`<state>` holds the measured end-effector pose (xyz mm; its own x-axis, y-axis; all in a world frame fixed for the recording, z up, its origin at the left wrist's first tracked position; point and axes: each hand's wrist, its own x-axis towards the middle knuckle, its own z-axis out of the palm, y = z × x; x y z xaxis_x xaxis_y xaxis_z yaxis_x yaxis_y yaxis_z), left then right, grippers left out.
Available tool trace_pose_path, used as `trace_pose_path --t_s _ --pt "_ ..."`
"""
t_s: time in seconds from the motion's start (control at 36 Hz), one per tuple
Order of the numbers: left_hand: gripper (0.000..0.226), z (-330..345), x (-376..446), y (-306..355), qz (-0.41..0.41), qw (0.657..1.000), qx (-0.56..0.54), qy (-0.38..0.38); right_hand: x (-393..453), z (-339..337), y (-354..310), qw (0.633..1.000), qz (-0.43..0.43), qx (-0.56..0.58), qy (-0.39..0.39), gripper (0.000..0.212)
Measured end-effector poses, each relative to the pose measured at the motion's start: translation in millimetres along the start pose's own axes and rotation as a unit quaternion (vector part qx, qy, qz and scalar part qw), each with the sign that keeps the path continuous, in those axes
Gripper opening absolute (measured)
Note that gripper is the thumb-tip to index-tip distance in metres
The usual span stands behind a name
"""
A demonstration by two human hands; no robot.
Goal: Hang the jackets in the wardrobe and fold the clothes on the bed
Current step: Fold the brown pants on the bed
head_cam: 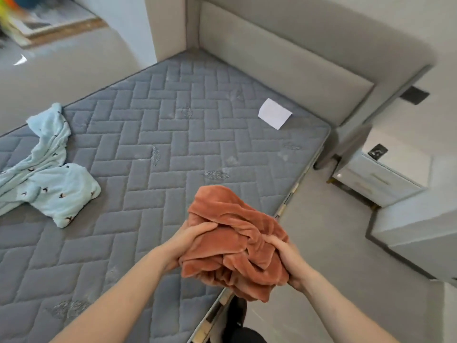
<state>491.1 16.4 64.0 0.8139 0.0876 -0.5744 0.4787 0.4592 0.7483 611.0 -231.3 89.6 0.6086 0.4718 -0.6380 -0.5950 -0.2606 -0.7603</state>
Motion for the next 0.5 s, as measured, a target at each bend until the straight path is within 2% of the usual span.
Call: trace_pose_path --t_s 0.19,0.28,0.39,0.5 --pt "0.073 64.9 2.9 76.1 0.006 0.995 0.068 -0.067 -53.4 -26.6 -44.9 0.991 -0.085 0.038 0.092 0.053" --pt "0.084 99.2 3.6 106.6 0.026 0.992 0.118 -0.044 -71.9 -49.6 -65.6 0.984 -0.115 0.041 0.126 0.057" --pt "0.09 150.5 9.5 137.8 0.053 0.984 0.167 -0.021 -94.3 -87.7 -89.9 0.977 -0.162 0.046 0.134 0.021" --pt "0.077 214.2 20.3 160.0 0.095 0.976 0.195 -0.024 -118.5 -138.9 -109.6 0.965 -0.206 0.064 0.153 0.026"
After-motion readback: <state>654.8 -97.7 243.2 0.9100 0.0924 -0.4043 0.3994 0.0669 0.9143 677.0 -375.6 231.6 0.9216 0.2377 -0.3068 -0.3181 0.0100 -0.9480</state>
